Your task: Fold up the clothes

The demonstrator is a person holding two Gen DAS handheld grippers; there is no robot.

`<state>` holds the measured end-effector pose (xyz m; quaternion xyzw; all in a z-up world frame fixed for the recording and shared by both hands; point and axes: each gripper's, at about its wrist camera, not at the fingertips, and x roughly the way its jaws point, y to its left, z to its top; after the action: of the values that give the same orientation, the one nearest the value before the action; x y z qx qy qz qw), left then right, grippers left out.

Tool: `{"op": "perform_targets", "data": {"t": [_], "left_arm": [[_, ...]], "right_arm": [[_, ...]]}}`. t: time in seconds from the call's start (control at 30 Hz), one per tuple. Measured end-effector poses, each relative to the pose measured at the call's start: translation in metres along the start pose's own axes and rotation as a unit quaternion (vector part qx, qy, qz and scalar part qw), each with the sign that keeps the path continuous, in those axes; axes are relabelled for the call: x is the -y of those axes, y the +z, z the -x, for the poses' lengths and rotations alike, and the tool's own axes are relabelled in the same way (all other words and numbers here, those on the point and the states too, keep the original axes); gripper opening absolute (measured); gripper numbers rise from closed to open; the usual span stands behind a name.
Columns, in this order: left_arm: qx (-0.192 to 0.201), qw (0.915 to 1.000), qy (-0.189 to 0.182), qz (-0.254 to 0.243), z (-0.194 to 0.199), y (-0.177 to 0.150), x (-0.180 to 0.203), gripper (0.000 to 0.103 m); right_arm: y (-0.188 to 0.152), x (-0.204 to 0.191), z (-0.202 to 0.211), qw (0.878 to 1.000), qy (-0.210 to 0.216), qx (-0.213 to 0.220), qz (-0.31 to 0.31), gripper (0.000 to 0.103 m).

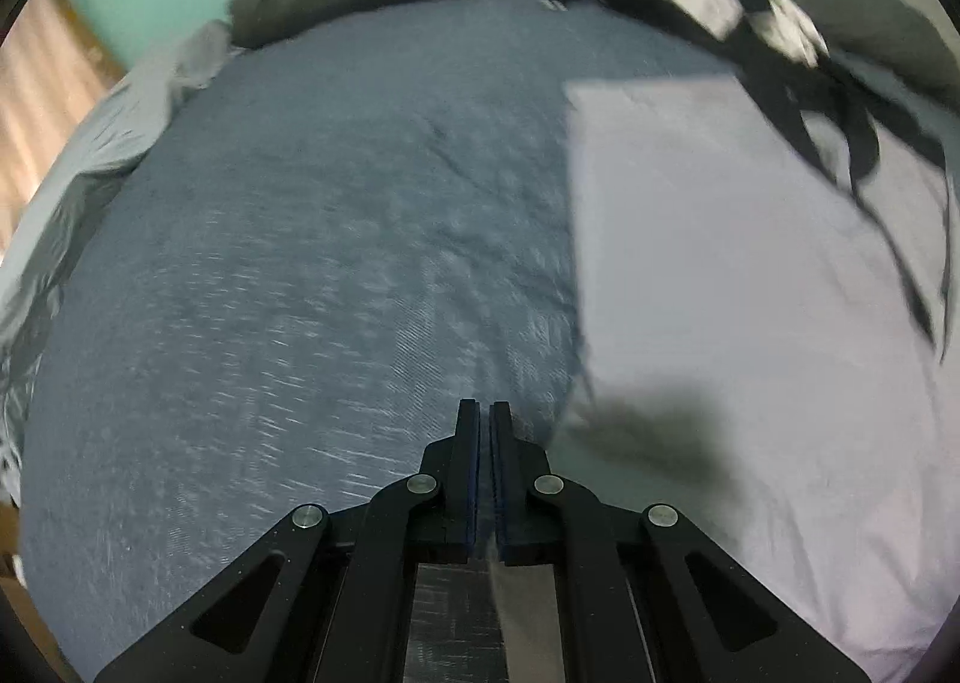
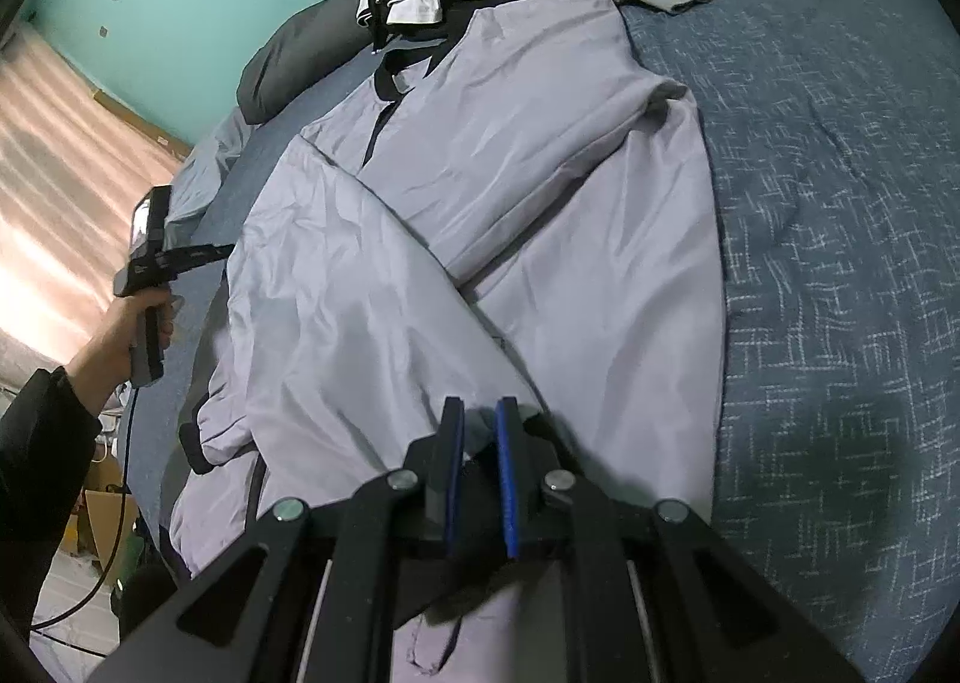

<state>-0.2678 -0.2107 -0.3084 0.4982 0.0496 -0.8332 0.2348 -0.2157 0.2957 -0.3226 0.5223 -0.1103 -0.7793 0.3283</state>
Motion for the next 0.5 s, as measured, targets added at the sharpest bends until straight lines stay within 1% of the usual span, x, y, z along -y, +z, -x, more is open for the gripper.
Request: {"op": "perform_targets", "data": {"t": [0.07, 0.13, 0.2, 0.27, 0.33, 0.47, 0.5], "left_arm": [[0.016, 0.9998, -0.015, 0.002, 0.009, 0.003, 0.002, 0.004], [0.023, 0.999, -0.031, -0.022, 0.013, 0.002, 0.016, 0.004], [0.02, 0.9979, -0.042, -0.046, 0.011, 0.001, 0.032, 0.004], [0.011, 0.9974, -0.043, -0.057, 0.002, 0.002, 0.042, 0.004], [0.001, 0.9981, -0.038, -0.049, -0.009, 0.002, 0.039, 0.004], [-0.028, 0.9994, -0.018, -0.011, -0.026, 0.003, 0.019, 0.005], [-0.023, 0.9995, -0.02, -0.003, -0.023, 0.004, 0.016, 0.005]], "right_arm": [[0.0, -0.001, 0.002, 1.0, 0.002, 0.004, 0.001, 0.01], [0.0, -0.002, 0.004, 1.0, 0.003, 0.008, 0.002, 0.01], [0.0, -0.003, 0.005, 1.0, 0.004, 0.011, 0.002, 0.01], [0.0, -0.002, 0.003, 1.0, 0.003, 0.008, 0.001, 0.01], [0.0, -0.001, 0.002, 1.0, 0.001, 0.004, -0.001, 0.01], [0.0, 0.002, 0.001, 1.0, -0.002, -0.001, -0.006, 0.01], [0.0, 0.003, 0.002, 1.0, -0.003, -0.001, -0.006, 0.01]]}}
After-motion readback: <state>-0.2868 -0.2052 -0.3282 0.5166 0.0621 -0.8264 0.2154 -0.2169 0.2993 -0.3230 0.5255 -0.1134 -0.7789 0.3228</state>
